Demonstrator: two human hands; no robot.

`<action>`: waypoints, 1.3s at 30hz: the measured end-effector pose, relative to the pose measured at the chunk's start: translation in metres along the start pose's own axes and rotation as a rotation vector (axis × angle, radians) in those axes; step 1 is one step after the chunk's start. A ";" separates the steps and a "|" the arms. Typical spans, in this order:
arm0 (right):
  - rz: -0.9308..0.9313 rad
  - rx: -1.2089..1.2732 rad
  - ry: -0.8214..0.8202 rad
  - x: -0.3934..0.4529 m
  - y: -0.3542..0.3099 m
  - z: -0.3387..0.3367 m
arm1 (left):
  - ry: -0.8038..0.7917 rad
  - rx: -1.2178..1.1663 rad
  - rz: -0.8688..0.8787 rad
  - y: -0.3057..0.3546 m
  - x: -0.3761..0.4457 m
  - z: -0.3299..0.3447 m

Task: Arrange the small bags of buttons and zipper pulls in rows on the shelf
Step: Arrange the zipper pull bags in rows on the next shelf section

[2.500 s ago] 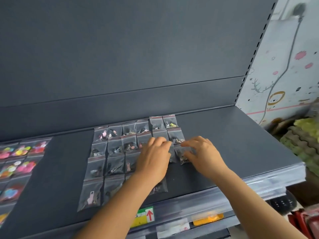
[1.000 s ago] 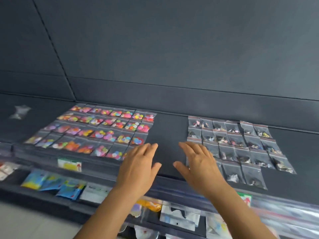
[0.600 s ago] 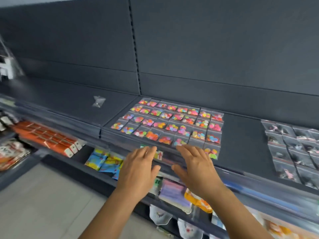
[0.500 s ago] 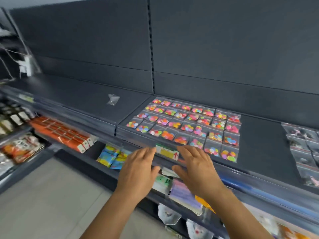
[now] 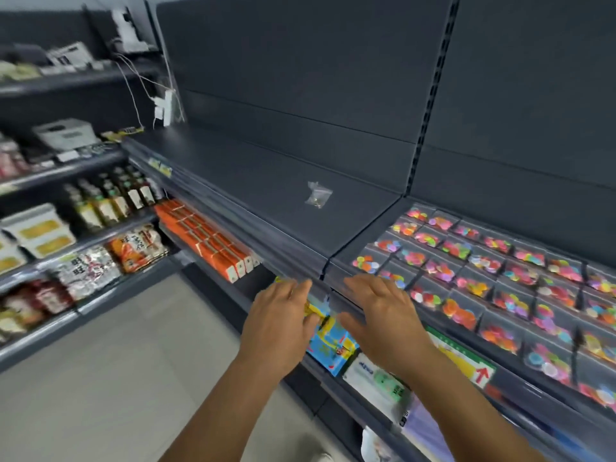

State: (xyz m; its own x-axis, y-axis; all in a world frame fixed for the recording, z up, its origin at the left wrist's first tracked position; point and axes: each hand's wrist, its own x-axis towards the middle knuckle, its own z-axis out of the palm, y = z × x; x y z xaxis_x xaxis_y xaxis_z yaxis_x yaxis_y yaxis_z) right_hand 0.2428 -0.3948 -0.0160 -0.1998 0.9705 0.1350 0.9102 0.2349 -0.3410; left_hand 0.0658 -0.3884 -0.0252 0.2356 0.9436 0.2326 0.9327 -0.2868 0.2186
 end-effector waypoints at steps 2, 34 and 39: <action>-0.009 0.012 0.002 0.030 -0.001 0.004 | 0.020 -0.002 -0.004 -0.014 0.022 0.000; 0.528 0.138 0.014 0.334 0.048 0.046 | -0.218 -0.051 0.293 -0.131 0.360 0.060; 0.654 0.215 0.076 0.342 0.046 0.046 | -0.092 -0.241 0.235 -0.138 0.373 0.056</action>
State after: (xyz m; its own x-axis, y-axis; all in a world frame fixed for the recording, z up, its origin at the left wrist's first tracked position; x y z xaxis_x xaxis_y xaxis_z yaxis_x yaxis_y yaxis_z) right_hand 0.1997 -0.0491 -0.0283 0.3985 0.9118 -0.0994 0.7416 -0.3841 -0.5500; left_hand 0.0403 0.0127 -0.0217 0.4707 0.8547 0.2189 0.7610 -0.5189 0.3894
